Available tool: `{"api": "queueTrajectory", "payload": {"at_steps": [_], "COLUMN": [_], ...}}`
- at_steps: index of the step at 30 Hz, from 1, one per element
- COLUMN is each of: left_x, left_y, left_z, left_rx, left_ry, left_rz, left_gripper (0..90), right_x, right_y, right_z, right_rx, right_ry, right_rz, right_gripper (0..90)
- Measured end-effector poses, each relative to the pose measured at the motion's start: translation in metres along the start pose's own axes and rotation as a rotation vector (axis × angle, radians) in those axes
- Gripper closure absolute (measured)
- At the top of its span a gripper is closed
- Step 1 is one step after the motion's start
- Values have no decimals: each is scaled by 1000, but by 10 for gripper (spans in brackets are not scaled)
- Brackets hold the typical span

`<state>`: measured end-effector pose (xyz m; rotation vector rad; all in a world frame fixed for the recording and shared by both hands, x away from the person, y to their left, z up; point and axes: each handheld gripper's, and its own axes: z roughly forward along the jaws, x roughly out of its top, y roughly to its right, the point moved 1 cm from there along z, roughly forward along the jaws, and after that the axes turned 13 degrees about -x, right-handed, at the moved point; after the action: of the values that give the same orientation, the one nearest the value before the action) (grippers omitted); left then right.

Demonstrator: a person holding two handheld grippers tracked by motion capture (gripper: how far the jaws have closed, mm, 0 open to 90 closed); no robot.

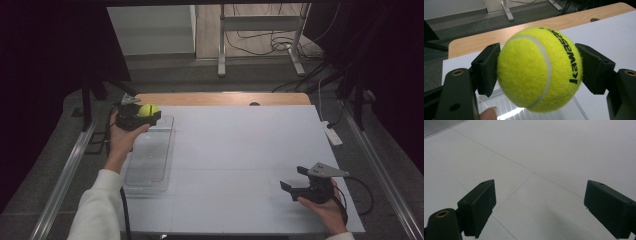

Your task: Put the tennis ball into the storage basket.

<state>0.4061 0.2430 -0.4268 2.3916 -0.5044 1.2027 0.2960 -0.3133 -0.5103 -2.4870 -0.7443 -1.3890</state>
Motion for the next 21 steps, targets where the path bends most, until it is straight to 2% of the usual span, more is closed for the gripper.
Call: {"api": "queueTrajectory", "payload": {"at_steps": [5, 21], "left_x": [-1, -10], "left_y": [-4, -23], "left_z": [1, 13], "left_rx": [4, 49], "left_ry": [-5, -64], "left_rz": [-10, -55], "left_gripper": [259, 259], "right_x": [0, -1], "right_y": [1, 1], "right_z": [0, 1], "right_rx": [-2, -5], "right_ry": [-1, -5], "right_rz": [1, 2], "right_gripper": [106, 106]}}
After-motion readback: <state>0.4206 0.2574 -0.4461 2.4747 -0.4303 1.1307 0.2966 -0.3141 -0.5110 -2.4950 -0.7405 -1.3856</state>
